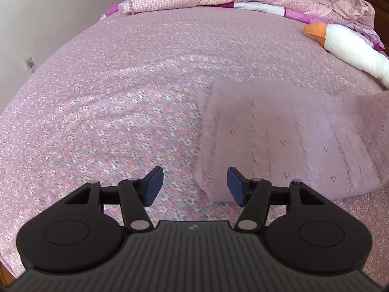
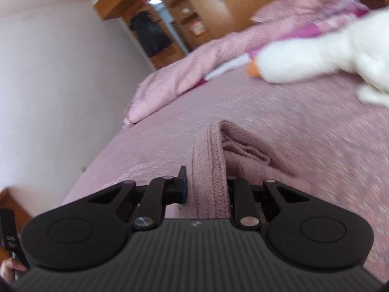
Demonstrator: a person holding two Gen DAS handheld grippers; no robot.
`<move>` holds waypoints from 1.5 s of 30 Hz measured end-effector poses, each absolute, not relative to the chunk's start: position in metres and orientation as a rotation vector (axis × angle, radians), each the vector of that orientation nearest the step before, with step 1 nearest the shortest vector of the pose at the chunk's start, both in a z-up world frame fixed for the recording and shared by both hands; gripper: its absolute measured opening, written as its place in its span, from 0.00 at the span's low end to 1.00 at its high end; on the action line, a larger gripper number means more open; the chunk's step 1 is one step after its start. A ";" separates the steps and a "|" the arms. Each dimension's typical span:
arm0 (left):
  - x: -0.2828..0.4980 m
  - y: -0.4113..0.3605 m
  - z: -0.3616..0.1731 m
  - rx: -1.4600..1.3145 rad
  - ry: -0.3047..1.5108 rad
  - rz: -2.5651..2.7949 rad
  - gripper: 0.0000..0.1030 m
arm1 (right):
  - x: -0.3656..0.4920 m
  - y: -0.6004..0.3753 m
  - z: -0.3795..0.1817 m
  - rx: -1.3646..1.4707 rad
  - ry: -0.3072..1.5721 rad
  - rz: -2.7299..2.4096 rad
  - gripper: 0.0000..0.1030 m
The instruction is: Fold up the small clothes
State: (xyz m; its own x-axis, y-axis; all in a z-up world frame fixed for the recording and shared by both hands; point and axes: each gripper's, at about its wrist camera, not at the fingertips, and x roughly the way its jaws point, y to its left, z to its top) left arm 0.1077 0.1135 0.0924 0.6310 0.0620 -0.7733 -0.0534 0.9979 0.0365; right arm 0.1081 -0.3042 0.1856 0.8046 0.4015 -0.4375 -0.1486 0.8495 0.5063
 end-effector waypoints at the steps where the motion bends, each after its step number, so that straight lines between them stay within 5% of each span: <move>1: 0.108 0.118 0.094 0.004 0.882 0.069 0.64 | 0.111 -0.296 0.190 0.459 0.562 0.323 0.21; 13: 0.098 0.166 0.096 -0.052 0.850 0.120 0.64 | 0.142 -0.183 0.217 0.303 0.610 0.540 0.21; 23: 0.093 0.201 0.089 -0.089 0.845 0.155 0.64 | 0.154 -0.069 0.165 0.055 0.808 0.671 0.21; 26: 0.095 0.207 0.088 -0.099 0.845 0.157 0.64 | 0.149 -0.051 0.149 -0.003 0.823 0.660 0.29; 31: 0.099 0.205 0.098 -0.098 0.814 0.116 0.64 | 0.127 -0.057 0.154 0.045 0.778 0.672 0.49; 38: 0.111 0.169 0.127 -0.038 0.746 -0.030 0.64 | 0.096 -0.091 0.180 0.072 0.729 0.680 0.49; 41: 0.118 0.143 0.135 0.019 0.737 -0.118 0.77 | 0.091 -0.110 0.185 0.084 0.712 0.628 0.49; 45: 0.125 0.101 0.138 0.164 0.718 -0.211 0.81 | 0.089 -0.139 0.185 0.089 0.686 0.516 0.49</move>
State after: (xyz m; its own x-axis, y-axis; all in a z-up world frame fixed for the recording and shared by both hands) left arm 0.1247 0.1008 0.1382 0.7336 -0.1348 -0.6661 0.2467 0.9661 0.0763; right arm 0.0892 -0.1387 0.1850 0.6539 0.4826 -0.5826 -0.4255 0.8714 0.2442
